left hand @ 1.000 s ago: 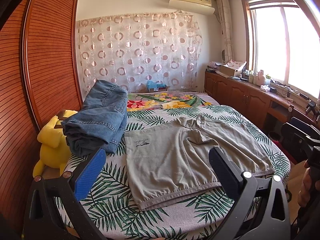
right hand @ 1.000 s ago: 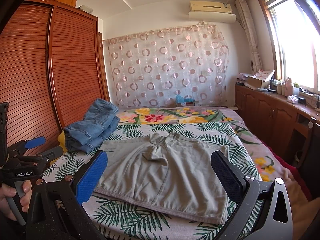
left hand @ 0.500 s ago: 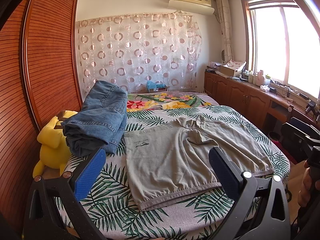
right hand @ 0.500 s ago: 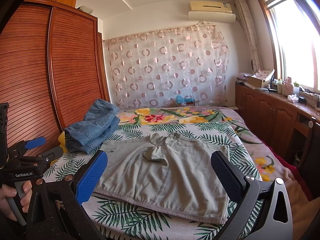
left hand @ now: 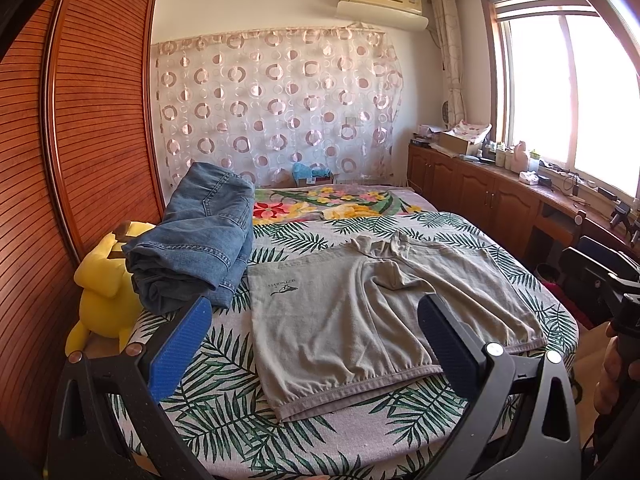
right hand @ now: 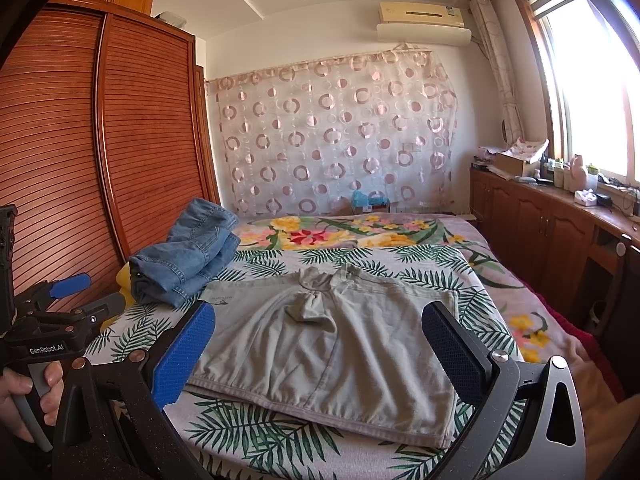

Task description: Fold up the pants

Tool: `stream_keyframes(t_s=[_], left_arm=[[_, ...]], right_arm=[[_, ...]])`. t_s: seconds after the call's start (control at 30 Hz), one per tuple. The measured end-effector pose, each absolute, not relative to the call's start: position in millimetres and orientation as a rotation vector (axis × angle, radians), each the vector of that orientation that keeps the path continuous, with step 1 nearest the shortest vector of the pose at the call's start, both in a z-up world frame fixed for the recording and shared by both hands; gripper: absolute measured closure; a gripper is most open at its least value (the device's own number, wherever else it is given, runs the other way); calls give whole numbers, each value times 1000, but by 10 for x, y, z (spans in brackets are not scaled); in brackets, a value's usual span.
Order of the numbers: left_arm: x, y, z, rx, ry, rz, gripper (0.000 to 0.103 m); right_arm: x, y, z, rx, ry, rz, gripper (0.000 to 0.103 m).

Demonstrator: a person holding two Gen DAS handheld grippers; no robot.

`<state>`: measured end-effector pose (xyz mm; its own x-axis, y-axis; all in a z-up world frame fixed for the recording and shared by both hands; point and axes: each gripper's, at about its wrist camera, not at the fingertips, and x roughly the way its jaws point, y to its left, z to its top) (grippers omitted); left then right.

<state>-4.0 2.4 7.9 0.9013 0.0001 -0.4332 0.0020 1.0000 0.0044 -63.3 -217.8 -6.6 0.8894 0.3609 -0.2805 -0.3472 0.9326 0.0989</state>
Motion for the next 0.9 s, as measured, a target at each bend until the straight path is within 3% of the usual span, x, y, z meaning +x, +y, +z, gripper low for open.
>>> stream_keyframes(t_s=[0.53,0.9], left_arm=[[-37,15,72,4,455,-1,0],[105,77,-211,0,542,12,0]], right_arm=[[-624,-2193,-59,47,301,372,0],[-487,-2301,-178,52,341,348,0]])
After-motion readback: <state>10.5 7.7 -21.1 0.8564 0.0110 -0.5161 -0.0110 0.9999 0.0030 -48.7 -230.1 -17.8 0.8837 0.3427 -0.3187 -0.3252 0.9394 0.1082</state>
